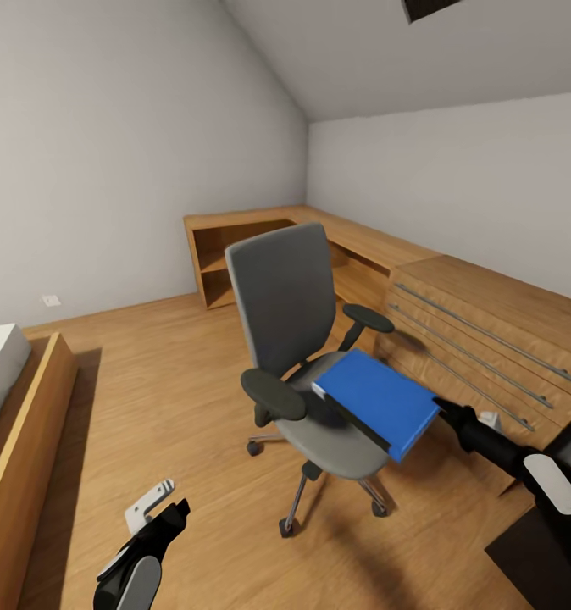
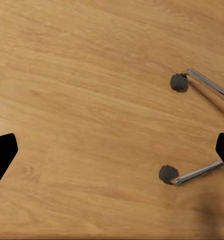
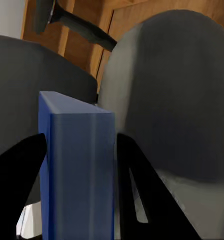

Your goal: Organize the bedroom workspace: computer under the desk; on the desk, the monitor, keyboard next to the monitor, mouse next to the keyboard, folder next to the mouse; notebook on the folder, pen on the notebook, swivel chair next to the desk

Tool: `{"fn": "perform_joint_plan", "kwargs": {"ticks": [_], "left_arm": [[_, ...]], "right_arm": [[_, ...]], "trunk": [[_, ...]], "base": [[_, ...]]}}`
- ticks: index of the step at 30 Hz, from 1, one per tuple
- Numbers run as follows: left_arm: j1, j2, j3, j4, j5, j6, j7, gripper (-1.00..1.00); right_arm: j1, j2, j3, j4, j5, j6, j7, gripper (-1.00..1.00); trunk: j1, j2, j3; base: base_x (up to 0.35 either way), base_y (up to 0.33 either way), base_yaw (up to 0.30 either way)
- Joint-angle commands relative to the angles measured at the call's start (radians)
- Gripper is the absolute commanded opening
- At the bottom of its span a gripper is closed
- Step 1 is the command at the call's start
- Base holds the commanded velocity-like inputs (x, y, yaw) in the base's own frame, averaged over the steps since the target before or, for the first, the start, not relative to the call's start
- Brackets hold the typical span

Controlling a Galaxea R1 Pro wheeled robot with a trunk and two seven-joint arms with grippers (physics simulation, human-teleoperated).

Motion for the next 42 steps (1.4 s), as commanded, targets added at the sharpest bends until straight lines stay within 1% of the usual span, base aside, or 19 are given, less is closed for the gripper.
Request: {"fn": "perform_joint_plan", "kwargs": {"ticks": [1, 6, 10, 14, 16, 19, 20, 21, 22, 23, 26, 27, 28, 30, 32, 35, 36, 39, 42], "left_arm": [[-0.001, 0.0, -0.001, 0.0, 0.006, 0.003, 0.007, 1.0], [-0.001, -0.001, -0.003, 0.025, 0.004, 0.003, 0.006, 1.0], [-0.001, -0.001, -0.004, 0.029, 0.003, 0.003, 0.006, 1.0], [-0.001, -0.001, -0.005, 0.03, 0.003, 0.003, 0.006, 1.0], [-0.001, -0.001, -0.005, 0.03, 0.003, 0.003, 0.007, 1.0], [-0.001, -0.002, -0.005, 0.031, 0.003, 0.003, 0.007, 1.0], [-0.001, -0.002, -0.006, 0.031, 0.003, 0.003, 0.007, 1.0], [-0.001, -0.002, -0.007, 0.031, 0.003, 0.003, 0.007, 1.0], [-0.001, -0.002, -0.012, 0.031, 0.003, 0.003, 0.007, 1.0], [-0.001, -0.002, -0.014, 0.031, 0.003, 0.003, 0.007, 1.0], [-0.001, -0.001, -0.022, 0.031, 0.003, 0.002, 0.008, 1.0], [-0.001, -0.001, -0.023, 0.031, 0.003, 0.002, 0.008, 1.0], [-0.001, -0.001, -0.024, 0.031, 0.002, 0.002, 0.008, 1.0], [-0.001, -0.001, -0.024, 0.031, 0.002, 0.002, 0.008, 1.0], [-0.001, -0.002, -0.025, 0.03, 0.002, 0.002, 0.008, 1.0], [-0.001, -0.002, -0.034, 0.026, 0.0, 0.002, 0.007, 1.0], [-0.001, -0.003, -0.049, 0.024, -0.001, 0.001, 0.007, 1.0], [-0.001, -0.003, -0.077, 0.022, -0.002, 0.001, 0.008, 1.0], [-0.001, -0.002, -0.132, 0.022, -0.003, 0.0, 0.012, 1.0]], "right_arm": [[-0.001, 0.0, -0.003, -0.001, 0.0, 0.006, 0.006, -1.0], [-0.001, 0.002, -0.003, -0.033, 0.002, -0.014, 0.02, -1.0], [-0.001, 0.004, -0.002, -0.049, 0.001, -0.111, 0.025, -1.0], [0.013, 0.025, -0.003, -0.109, 0.002, -0.192, 0.029, -1.0], [0.057, 0.045, -0.004, -0.186, 0.003, -0.271, 0.027, -1.0], [0.155, 0.076, -0.003, -0.355, 0.002, -0.462, 0.016, -1.0], [0.193, 0.093, -0.003, -0.419, 0.002, -0.52, 0.0, -1.0], [0.212, 0.102, -0.003, -0.451, 0.002, -0.546, -0.011, -1.0], [0.269, 0.133, -0.003, -0.549, 0.003, -0.613, -0.049, -1.0], [0.287, 0.145, -0.003, -0.58, 0.003, -0.633, -0.061, -1.0], [0.39, 0.218, -0.006, -0.726, 0.003, -0.768, -0.11, -1.0], [0.404, 0.229, -0.006, -0.744, 0.003, -0.793, -0.125, -1.0], [0.409, 0.233, -0.007, -0.752, 0.002, -0.802, -0.138, -1.0], [0.422, 0.243, -0.008, -0.777, -0.001, -0.824, -0.202, -1.0], [0.426, 0.247, -0.007, -0.792, -0.007, -0.831, -0.23, -1.0], [0.429, 0.249, -0.008, -0.806, -0.025, -0.836, -0.236, -1.0], [0.43, 0.25, -0.008, -0.81, -0.035, -0.837, -0.235, -1.0], [0.431, 0.248, -0.009, -0.812, -0.041, -0.836, -0.235, -1.0], [0.434, 0.248, -0.009, -0.814, -0.047, -0.835, -0.234, -1.0]], "trunk": [[-0.004, 0.007, 0.002], [-0.023, 0.042, 0.018], [-0.039, 0.07, 0.031], [-0.054, 0.098, 0.043], [-0.062, 0.112, 0.049], [-0.073, 0.133, 0.059], [-0.077, 0.14, 0.062], [-0.081, 0.147, 0.065], [-0.085, 0.154, 0.068], [-0.088, 0.161, 0.071], [-0.1, 0.182, 0.081], [-0.104, 0.189, 0.084], [-0.108, 0.196, 0.087], [-0.115, 0.21, 0.093], [-0.123, 0.224, 0.099], [-0.134, 0.245, 0.109], [-0.138, 0.252, 0.112], [-0.15, 0.273, 0.121], [-0.161, 0.294, 0.131]], "base": [[-0.013, 0.0, 0.0], [-0.004, 0.0, 0.0], [0.0, 0.0, 0.0], [0.0, 0.0, 0.0], [0.0, 0.0, 0.0], [0.0, 0.0, 0.0], [0.0, 0.0, 0.0], [0.0, 0.0, 0.0], [0.0, 0.0, 0.0], [0.0, 0.0, 0.0], [0.0, 0.0, 0.0], [0.0, 0.0, 0.0], [0.0, 0.0, 0.0], [0.0, 0.0, 0.0], [0.0, 0.0, 0.0], [0.0, 0.0, 0.0], [0.0, 0.0, 0.0], [0.0, 0.0, 0.0], [0.0, 0.0, 0.0]]}}
